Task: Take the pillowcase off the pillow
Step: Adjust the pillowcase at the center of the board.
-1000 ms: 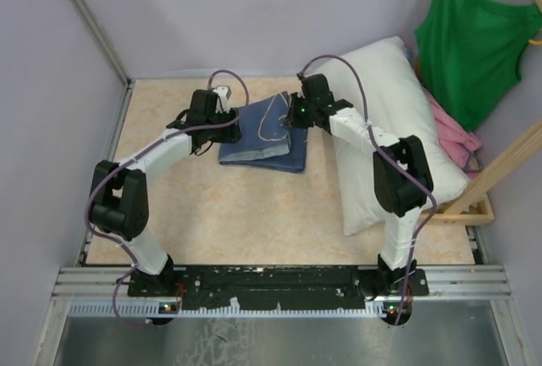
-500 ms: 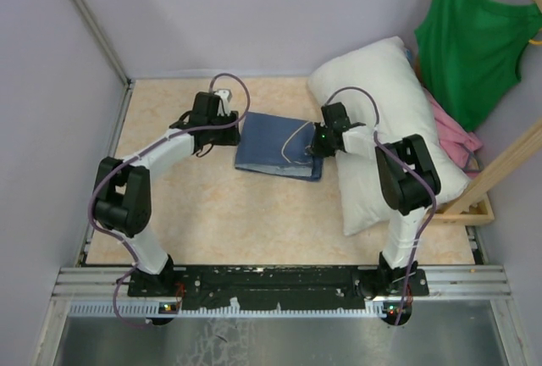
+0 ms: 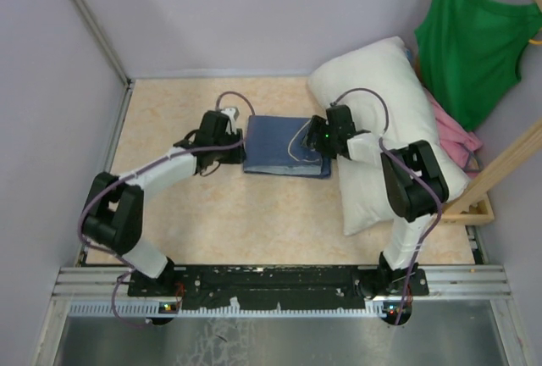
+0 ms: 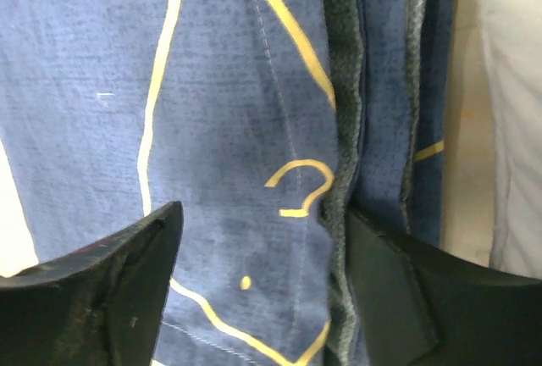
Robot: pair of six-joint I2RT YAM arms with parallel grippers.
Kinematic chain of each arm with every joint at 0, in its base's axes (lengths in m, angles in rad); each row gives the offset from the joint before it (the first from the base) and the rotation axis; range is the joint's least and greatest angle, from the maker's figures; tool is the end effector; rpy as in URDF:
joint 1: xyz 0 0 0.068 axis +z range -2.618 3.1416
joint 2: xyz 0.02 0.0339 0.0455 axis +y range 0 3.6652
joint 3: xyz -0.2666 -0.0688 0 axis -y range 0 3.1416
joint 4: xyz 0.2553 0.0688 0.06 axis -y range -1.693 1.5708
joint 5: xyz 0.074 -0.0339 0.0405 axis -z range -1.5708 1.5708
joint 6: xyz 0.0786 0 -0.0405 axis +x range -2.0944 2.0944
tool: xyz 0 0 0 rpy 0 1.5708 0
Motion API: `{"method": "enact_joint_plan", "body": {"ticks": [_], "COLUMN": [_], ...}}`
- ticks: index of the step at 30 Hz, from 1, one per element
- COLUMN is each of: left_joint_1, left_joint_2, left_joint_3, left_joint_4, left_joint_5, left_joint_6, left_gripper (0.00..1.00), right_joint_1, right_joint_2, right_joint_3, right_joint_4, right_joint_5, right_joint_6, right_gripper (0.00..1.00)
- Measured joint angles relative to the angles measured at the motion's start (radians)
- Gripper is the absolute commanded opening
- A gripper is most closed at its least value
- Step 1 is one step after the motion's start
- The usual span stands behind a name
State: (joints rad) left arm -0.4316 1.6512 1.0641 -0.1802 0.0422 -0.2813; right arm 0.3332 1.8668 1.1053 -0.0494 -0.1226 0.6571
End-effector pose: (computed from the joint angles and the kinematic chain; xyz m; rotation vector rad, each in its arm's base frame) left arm 0.3592 -0.1691 0.1819 0.1993 2.3643 -0.3987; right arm 0.4019 0.1493 0.1256 0.3374 2.4397 0.6002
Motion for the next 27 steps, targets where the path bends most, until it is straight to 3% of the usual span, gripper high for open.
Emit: {"method": "enact_joint_plan", "body": {"ticks": [1, 3, 7, 11, 16, 27], "left_joint_1": [-0.031, -0.090, -0.155, -0.144, -0.125, 0.035], "left_joint_2": [-0.036, -0.114, -0.247, -0.242, -0.130, 0.108], "left_joint_3": [-0.039, -0.112, -0.264, -0.327, -0.215, 0.017], "left_joint_4": [0.009, 0.024, 0.094, 0.110, 0.092, 0.225], "left_joint_5": [-0.010, -0.016, -0.005, -0.072, -0.151, -0.064], "left_joint_6": [-0.016, -0.050, -0.109, -0.117, -0.065, 0.031], "left_gripper": [0.38, 0.37, 0.38, 0.42, 0.45, 0.39], "right_joint_1": [0.000, 0.002, 0.028, 0.075, 0.113, 0.118], "right_joint_2": [-0.017, -0.056, -0.145, -0.260, -0.312, -0.318], "right_joint_3": [-0.014, -0.039, -0.053, -0.051, 0.002, 0.032], "right_joint_4": [0.006, 0.003, -0.042, -0.074, -0.097, -0.116], "right_joint_5": [0.009, 0.036, 0.117, 0.221, 0.298, 0.304], "right_joint_6": [-0.001, -0.005, -0.031, -0.065, -0.112, -0.152], "right_gripper": [0.93, 0.99, 0.99, 0.99, 0.99, 0.99]}}
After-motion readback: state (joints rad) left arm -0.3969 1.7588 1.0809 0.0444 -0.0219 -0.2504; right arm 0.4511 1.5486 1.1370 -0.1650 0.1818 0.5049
